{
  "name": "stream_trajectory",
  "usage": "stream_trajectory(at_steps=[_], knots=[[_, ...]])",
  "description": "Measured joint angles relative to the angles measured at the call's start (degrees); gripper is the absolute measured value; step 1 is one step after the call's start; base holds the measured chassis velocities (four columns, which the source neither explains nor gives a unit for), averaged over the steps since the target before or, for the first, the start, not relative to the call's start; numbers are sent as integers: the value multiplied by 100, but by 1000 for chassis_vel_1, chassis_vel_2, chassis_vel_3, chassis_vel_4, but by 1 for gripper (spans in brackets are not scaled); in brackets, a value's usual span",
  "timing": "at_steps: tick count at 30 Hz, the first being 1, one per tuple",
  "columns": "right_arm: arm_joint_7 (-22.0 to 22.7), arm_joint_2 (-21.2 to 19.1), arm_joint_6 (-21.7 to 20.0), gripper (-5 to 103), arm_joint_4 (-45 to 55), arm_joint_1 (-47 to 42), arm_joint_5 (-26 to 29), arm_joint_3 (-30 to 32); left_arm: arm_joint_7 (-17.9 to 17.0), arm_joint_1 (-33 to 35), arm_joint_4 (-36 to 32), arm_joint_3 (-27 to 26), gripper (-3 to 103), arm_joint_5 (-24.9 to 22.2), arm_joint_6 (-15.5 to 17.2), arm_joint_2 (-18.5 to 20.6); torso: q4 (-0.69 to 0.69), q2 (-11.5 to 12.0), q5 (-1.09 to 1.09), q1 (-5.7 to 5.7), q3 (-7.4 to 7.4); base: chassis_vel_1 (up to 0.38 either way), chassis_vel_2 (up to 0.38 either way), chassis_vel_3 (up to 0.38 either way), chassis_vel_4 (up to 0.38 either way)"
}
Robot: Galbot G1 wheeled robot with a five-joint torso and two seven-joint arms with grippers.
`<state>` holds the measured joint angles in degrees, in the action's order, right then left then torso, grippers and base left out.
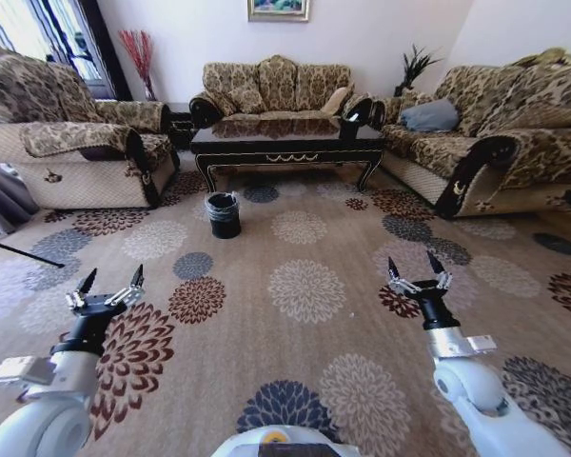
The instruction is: Move to the front of the table and pick up the trash from the floor, then place it into the trash bin.
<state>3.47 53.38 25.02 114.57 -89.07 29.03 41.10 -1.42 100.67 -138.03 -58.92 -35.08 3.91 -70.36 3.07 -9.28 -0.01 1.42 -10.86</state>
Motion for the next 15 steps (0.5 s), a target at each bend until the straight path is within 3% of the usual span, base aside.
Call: stream_trajectory(at_steps=[15], knots=[[0,33,8,100,-36,8,-74,1,32,-31,9,104,100,84,-21,-41,0,-364,1,84,-279,0,0,0,0]])
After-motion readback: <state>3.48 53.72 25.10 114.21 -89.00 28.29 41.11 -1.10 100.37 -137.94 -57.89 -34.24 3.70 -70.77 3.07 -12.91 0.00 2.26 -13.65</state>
